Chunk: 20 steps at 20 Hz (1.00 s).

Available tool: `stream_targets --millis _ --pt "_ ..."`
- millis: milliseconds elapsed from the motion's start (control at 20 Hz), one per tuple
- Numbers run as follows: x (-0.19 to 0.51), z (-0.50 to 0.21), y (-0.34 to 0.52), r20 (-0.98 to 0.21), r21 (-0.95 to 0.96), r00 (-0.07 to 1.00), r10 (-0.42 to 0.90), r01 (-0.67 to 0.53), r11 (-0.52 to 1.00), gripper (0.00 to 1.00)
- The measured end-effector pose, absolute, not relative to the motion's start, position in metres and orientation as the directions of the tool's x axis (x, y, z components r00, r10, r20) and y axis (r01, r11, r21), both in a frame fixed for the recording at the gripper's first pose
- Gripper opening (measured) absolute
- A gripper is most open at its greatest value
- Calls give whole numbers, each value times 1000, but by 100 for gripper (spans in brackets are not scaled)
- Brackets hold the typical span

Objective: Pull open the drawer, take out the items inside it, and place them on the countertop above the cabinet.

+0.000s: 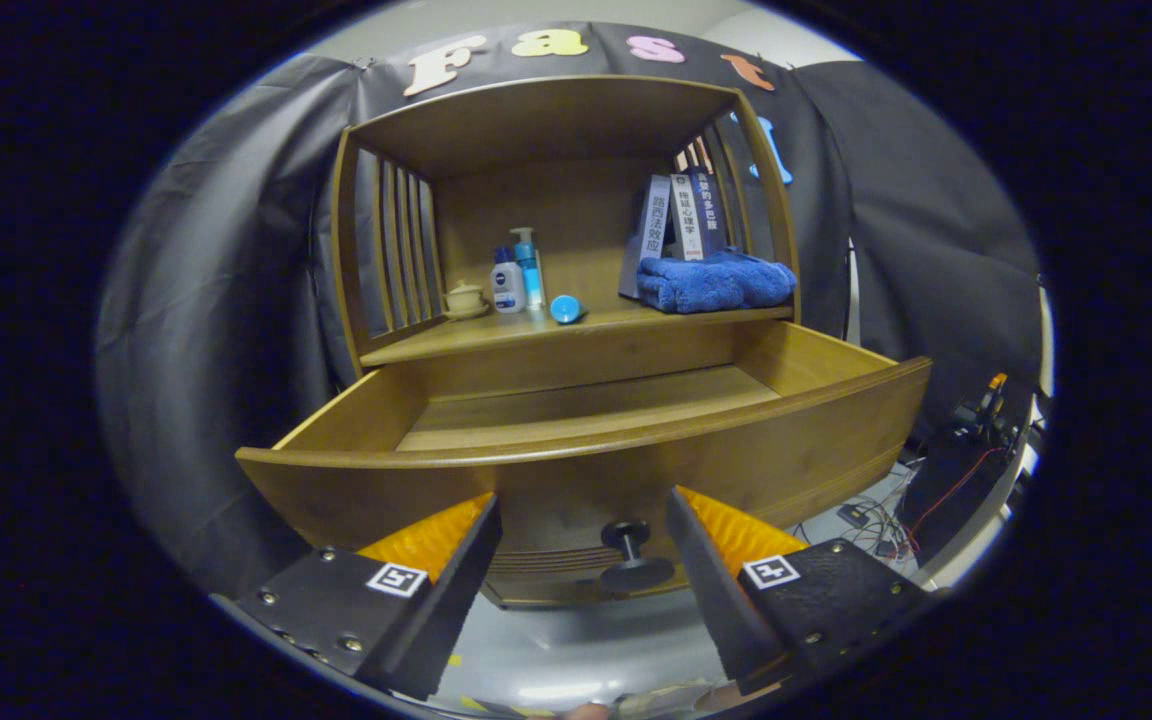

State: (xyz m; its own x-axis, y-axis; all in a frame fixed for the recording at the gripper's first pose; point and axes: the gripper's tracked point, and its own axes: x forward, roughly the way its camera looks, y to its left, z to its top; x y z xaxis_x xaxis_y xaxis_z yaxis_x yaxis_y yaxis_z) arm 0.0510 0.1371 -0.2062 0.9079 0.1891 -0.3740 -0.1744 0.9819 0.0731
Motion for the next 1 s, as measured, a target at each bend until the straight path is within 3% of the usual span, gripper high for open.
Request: stream_targets --millis 1000 --pt "94 -200 154 -377 64 903 208 -199 978 99"
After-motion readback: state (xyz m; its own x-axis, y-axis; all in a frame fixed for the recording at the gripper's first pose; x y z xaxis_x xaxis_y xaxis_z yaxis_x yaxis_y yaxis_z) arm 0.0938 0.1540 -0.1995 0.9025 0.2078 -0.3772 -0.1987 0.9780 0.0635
